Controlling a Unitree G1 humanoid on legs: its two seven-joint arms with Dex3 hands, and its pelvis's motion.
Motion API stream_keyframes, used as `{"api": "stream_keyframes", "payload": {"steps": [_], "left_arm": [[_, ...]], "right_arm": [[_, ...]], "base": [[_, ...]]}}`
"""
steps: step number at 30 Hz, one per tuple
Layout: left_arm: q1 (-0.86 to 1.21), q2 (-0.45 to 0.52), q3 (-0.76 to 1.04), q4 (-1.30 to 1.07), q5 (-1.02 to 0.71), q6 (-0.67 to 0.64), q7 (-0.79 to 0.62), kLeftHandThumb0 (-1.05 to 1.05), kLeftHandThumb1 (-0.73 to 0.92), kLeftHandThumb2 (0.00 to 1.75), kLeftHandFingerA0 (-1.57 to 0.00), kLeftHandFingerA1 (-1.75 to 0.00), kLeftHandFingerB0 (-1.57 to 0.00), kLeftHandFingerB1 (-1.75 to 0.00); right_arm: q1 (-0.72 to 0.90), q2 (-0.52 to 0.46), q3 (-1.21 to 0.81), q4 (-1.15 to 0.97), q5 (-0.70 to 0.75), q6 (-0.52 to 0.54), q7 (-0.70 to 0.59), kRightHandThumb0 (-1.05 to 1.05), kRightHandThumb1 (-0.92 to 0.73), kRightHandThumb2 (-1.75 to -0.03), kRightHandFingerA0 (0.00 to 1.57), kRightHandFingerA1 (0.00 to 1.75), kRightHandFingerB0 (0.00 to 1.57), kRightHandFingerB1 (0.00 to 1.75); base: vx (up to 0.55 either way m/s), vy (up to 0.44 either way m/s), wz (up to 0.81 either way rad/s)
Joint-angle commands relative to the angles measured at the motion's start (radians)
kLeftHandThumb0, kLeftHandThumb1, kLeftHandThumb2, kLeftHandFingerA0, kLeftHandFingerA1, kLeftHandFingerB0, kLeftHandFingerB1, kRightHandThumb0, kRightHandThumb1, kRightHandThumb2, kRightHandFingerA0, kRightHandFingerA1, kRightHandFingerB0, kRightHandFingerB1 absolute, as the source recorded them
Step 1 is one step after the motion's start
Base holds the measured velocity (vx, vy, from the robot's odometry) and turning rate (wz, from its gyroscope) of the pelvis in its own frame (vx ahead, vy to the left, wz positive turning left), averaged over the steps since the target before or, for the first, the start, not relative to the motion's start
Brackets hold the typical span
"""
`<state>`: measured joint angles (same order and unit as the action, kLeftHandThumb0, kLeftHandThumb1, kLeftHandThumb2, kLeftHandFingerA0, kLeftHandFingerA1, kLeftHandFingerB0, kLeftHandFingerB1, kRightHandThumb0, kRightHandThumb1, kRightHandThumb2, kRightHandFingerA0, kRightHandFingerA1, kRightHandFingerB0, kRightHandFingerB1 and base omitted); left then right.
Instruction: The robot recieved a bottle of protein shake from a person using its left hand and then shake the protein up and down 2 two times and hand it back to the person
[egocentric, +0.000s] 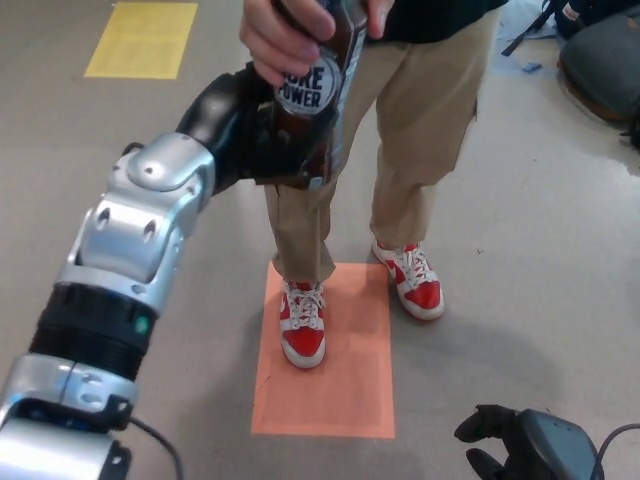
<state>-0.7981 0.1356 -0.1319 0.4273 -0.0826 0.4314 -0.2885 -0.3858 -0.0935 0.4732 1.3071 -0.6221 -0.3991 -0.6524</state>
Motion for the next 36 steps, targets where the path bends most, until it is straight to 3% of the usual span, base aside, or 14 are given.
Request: {"api": "stream_keyframes", "payload": {"steps": [1, 12, 13, 14, 16, 17, 19, 21, 23, 25, 28, 29, 31, 36], "left_arm": [[0.064, 0.078, -0.029, -0.041, 0.014, -0.053, -0.126, -0.92, 0.73, 1.10, -0.01, -0.17, 0.00, -0.08], [0.257, 0.158, -0.006, 0.012, 0.087, -0.287, -0.048, -0.85, 0.87, 1.23, -0.10, -0.44, -0.05, -0.21], [0.266, 0.167, -0.005, 0.042, 0.093, -0.324, -0.048, -0.77, 0.82, 1.21, -0.04, -0.42, -0.03, -0.24], [0.274, 0.172, -0.002, 0.071, 0.097, -0.353, -0.048, -0.84, 0.92, 0.90, -0.17, -0.44, -0.07, -0.22], [0.320, 0.190, -0.016, 0.155, 0.137, -0.466, -0.006, -0.83, 0.84, 1.13, -0.15, -0.44, -0.06, -0.31], [0.340, 0.201, -0.031, 0.190, 0.169, -0.509, 0.026, -0.84, 0.92, 0.77, -0.24, -0.33, -0.07, -0.23], [0.354, 0.212, -0.052, 0.226, 0.206, -0.538, 0.071, -0.80, 0.91, 0.69, -0.33, -0.32, -0.11, -0.23], [0.395, 0.213, -0.090, 0.308, 0.268, -0.602, 0.173, -0.75, 0.66, 0.95, -0.29, -0.47, -0.06, -0.33], [0.412, 0.212, -0.155, 0.380, 0.361, -0.621, 0.324, -0.57, 0.62, 0.60, -0.46, -0.36, -0.16, -0.28], [0.421, 0.215, -0.203, 0.423, 0.419, -0.626, 0.413, -0.52, 0.60, 0.58, -0.47, -0.36, -0.18, -0.28], [0.432, 0.211, -0.245, 0.493, 0.451, -0.652, 0.496, -0.35, 0.38, 0.86, -0.37, -0.57, -0.04, -0.43], [0.433, 0.209, -0.261, 0.521, 0.464, -0.665, 0.529, -0.57, 0.48, 0.72, -0.43, -0.46, -0.11, -0.36], [0.437, 0.208, -0.285, 0.558, 0.480, -0.681, 0.571, -0.48, 0.58, 0.59, -0.48, -0.36, -0.15, -0.27], [0.432, 0.207, -0.331, 0.607, 0.502, -0.697, 0.629, -0.51, 0.60, 0.59, -0.51, -0.36, -0.16, -0.28]], "right_arm": [[-0.003, -0.008, -0.006, 0.005, 0.005, 0.007, 0.014, -0.40, -0.68, -0.83, 0.98, 0.79, 0.81, 0.50], [-0.076, -0.044, -0.042, 0.006, 0.017, 0.000, 0.026, -0.41, -0.68, -0.83, 0.97, 0.86, 0.80, 0.54], [-0.090, -0.049, -0.045, 0.006, 0.017, 0.001, 0.028, -0.44, -0.69, -0.81, 0.94, 0.82, 0.80, 0.55], [-0.100, -0.051, -0.048, 0.006, 0.018, 0.002, 0.030, -0.43, -0.68, -0.82, 0.95, 0.81, 0.81, 0.54], [-0.113, -0.052, -0.046, 0.008, 0.012, 0.014, 0.026, -0.43, -0.70, -0.80, 0.95, 0.84, 0.80, 0.54], [-0.120, -0.050, -0.046, 0.008, 0.011, 0.021, 0.025, -0.43, -0.70, -0.80, 0.96, 0.85, 0.80, 0.54], [-0.128, -0.048, -0.049, 0.008, 0.014, 0.026, 0.028, -0.43, -0.71, -0.79, 0.97, 0.85, 0.81, 0.53], [-0.132, -0.047, -0.051, 0.006, 0.016, 0.026, 0.041, -0.42, -0.71, -0.79, 0.97, 0.84, 0.80, 0.51], [-0.135, -0.047, -0.054, 0.007, 0.019, 0.021, 0.045, -0.43, -0.70, -0.78, 0.97, 0.82, 0.80, 0.51], [-0.137, -0.046, -0.054, 0.007, 0.019, 0.026, 0.051, -0.42, -0.69, -0.80, 0.97, 0.82, 0.80, 0.51], [-0.138, -0.045, -0.054, 0.009, 0.017, 0.027, 0.050, -0.42, -0.70, -0.80, 0.96, 0.80, 0.81, 0.51], [-0.138, -0.044, -0.054, 0.010, 0.016, 0.030, 0.050, -0.43, -0.70, -0.80, 0.96, 0.79, 0.81, 0.52], [-0.133, -0.042, -0.052, 0.010, 0.014, 0.032, 0.049, -0.43, -0.69, -0.80, 0.96, 0.78, 0.81, 0.52], [-0.131, -0.040, -0.051, 0.011, 0.012, 0.034, 0.047, -0.43, -0.68, -0.81, 0.98, 0.82, 0.81, 0.52]], "base": [[0.00, 0.000, 0.00], [0.00, 0.000, 0.00], [0.00, 0.000, 0.00], [0.00, 0.000, 0.00], [0.00, 0.000, 0.00], [0.00, 0.000, 0.00], [0.00, 0.000, 0.00], [0.00, 0.000, 0.00], [0.00, 0.000, 0.00], [0.00, 0.000, 0.00], [0.00, 0.000, 0.00], [0.00, 0.000, 0.00], [0.00, 0.000, 0.00], [0.00, 0.000, 0.00]]}}
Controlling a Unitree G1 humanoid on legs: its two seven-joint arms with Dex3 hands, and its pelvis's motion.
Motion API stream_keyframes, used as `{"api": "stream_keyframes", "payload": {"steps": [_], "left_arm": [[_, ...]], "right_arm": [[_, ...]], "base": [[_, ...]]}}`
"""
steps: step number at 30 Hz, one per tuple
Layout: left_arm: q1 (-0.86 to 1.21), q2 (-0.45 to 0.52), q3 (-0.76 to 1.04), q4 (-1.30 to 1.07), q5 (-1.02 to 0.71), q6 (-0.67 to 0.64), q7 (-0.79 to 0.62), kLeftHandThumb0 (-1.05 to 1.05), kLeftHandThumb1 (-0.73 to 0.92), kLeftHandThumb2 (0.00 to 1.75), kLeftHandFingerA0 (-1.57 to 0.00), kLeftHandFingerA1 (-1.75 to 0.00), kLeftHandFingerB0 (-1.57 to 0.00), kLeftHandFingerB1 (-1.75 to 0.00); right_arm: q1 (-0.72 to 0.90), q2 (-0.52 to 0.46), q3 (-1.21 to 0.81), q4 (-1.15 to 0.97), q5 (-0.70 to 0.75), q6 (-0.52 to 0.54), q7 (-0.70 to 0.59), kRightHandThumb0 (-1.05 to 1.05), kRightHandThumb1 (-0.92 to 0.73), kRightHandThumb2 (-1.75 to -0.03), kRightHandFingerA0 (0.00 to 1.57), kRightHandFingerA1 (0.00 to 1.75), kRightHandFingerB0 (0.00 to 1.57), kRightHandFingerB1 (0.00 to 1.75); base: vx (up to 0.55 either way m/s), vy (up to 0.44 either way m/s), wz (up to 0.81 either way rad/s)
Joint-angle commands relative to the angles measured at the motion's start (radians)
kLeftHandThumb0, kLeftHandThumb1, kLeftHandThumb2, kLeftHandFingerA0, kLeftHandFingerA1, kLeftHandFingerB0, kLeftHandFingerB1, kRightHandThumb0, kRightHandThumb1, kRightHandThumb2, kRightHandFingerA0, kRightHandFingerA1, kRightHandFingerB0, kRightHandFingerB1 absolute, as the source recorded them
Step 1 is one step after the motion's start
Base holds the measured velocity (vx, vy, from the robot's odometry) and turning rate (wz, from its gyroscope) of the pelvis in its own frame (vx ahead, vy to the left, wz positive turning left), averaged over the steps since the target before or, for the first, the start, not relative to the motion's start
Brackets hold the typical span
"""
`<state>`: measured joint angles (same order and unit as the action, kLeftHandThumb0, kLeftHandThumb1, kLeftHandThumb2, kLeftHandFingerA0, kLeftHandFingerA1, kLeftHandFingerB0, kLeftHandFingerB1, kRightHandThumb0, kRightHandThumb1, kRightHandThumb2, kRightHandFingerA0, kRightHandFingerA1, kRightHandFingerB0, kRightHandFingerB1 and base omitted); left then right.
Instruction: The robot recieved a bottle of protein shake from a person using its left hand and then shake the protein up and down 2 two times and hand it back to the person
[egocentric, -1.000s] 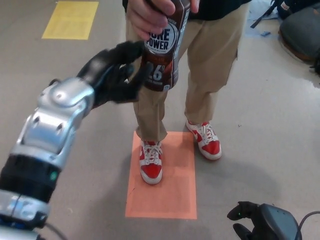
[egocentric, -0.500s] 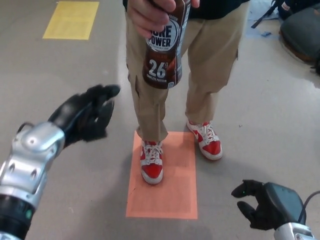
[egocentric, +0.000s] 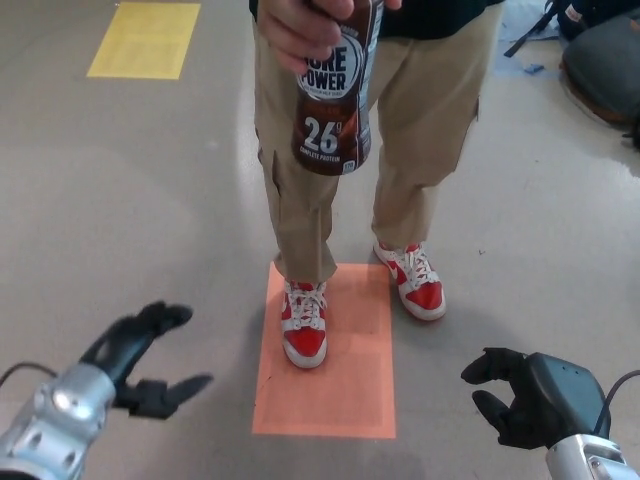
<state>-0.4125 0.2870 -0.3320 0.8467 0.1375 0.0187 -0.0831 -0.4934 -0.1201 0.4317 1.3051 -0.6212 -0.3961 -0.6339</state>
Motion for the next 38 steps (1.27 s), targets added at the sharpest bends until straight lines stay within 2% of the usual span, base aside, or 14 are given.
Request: {"api": "stream_keyframes", "payload": {"steps": [1, 5, 7, 9, 10, 12, 13, 15, 16, 17, 22, 23, 26, 38], "left_arm": [[0.045, 0.054, -0.139, 0.198, 0.286, -0.284, 0.435, -0.52, 0.62, 0.59, -0.51, -0.36, -0.16, -0.27], [0.023, 0.053, -0.151, 0.232, 0.278, -0.294, 0.440, -0.53, 0.64, 0.60, -0.46, -0.35, -0.14, -0.27], [0.019, 0.052, -0.157, 0.247, 0.278, -0.301, 0.448, -0.60, 0.53, 0.78, -0.34, -0.44, -0.08, -0.36], [0.009, 0.048, -0.152, 0.267, 0.272, -0.321, 0.471, -0.60, 0.53, 0.78, -0.37, -0.45, -0.09, -0.37], [0.006, 0.047, -0.150, 0.275, 0.269, -0.328, 0.477, -0.53, 0.64, 0.59, -0.46, -0.35, -0.15, -0.27], [0.004, 0.045, -0.143, 0.287, 0.261, -0.349, 0.495, -0.52, 0.62, 0.59, -0.50, -0.36, -0.15, -0.27], [0.003, 0.043, -0.137, 0.294, 0.258, -0.363, 0.508, -0.59, 0.50, 0.77, -0.46, -0.48, -0.11, -0.38], [0.001, 0.040, -0.134, 0.305, 0.258, -0.377, 0.520, -0.51, 0.61, 0.60, -0.54, -0.37, -0.14, -0.27], [-0.003, 0.039, -0.132, 0.310, 0.259, -0.385, 0.531, -0.36, 0.40, 0.89, -0.47, -0.61, -0.01, -0.43], [-0.009, 0.038, -0.133, 0.318, 0.265, -0.392, 0.551, -0.50, 0.59, 0.58, -0.57, -0.38, -0.15, -0.27], [-0.032, 0.033, -0.130, 0.335, 0.272, -0.399, 0.554, -0.49, 0.59, 0.59, -0.52, -0.38, -0.11, -0.24], [-0.041, 0.030, -0.126, 0.342, 0.270, -0.400, 0.553, -0.56, 0.49, 0.75, -0.42, -0.47, -0.06, -0.27], [-0.061, 0.025, -0.122, 0.360, 0.274, -0.389, 0.525, -0.58, 0.50, 0.81, -0.35, -0.47, -0.02, -0.21], [-0.077, 0.018, -0.116, 0.394, 0.318, -0.409, 0.564, -0.61, 0.53, 0.79, -0.32, -0.45, -0.07, -0.28]], "right_arm": [[-0.023, -0.012, -0.012, 0.013, 0.014, 0.030, 0.028, -0.41, -0.67, -0.82, 0.96, 0.80, 0.81, 0.51], [-0.037, -0.013, -0.012, 0.013, 0.012, 0.044, 0.035, -0.40, -0.68, -0.84, 0.95, 0.80, 0.80, 0.51], [-0.039, -0.012, -0.011, 0.013, 0.011, 0.051, 0.037, -0.41, -0.69, -0.85, 0.95, 0.81, 0.80, 0.53], [-0.047, -0.013, -0.013, 0.014, 0.012, 0.047, 0.038, -0.42, -0.69, -0.82, 0.95, 0.79, 0.81, 0.52], [-0.048, -0.013, -0.017, 0.013, 0.015, 0.043, 0.036, -0.41, -0.68, -0.80, 0.96, 0.79, 0.82, 0.52], [-0.052, -0.012, -0.022, 0.012, 0.019, 0.041, 0.039, -0.42, -0.68, -0.80, 0.96, 0.79, 0.81, 0.52], [-0.056, -0.012, -0.024, 0.013, 0.020, 0.043, 0.040, -0.40, -0.67, -0.81, 0.97, 0.81, 0.81, 0.52], [-0.057, -0.011, -0.025, 0.013, 0.020, 0.044, 0.040, -0.40, -0.68, -0.81, 0.96, 0.81, 0.81, 0.51], [-0.062, -0.012, -0.025, 0.013, 0.018, 0.046, 0.035, -0.41, -0.68, -0.80, 0.96, 0.79, 0.82, 0.51], [-0.069, -0.012, -0.025, 0.014, 0.016, 0.048, 0.029, -0.41, -0.68, -0.80, 0.96, 0.80, 0.82, 0.51], [-0.089, -0.011, -0.040, 0.016, 0.027, 0.066, 0.043, -0.40, -0.68, -0.81, 0.95, 0.77, 0.81, 0.50], [-0.095, -0.011, -0.046, 0.016, 0.031, 0.069, 0.043, -0.39, -0.66, -0.83, 0.97, 0.77, 0.82, 0.50], [-0.101, -0.008, -0.066, 0.017, 0.043, 0.071, 0.054, -0.39, -0.66, -0.84, 0.95, 0.72, 0.82, 0.50], [-0.110, -0.010, -0.066, 0.018, 0.032, 0.067, 0.068, -0.41, -0.69, -0.81, 0.97, 0.73, 0.81, 0.49]], "base": [[0.00, 0.000, 0.00], [0.00, 0.000, 0.00], [0.00, 0.000, 0.00], [0.00, 0.000, 0.00], [0.00, 0.000, 0.00], [0.00, 0.000, 0.00], [0.00, 0.000, 0.00], [0.00, 0.000, 0.00], [0.00, 0.000, 0.00], [0.00, 0.000, 0.00], [0.00, 0.000, 0.00], [0.00, 0.000, 0.00], [0.00, 0.000, 0.00], [0.00, 0.000, 0.00]]}}
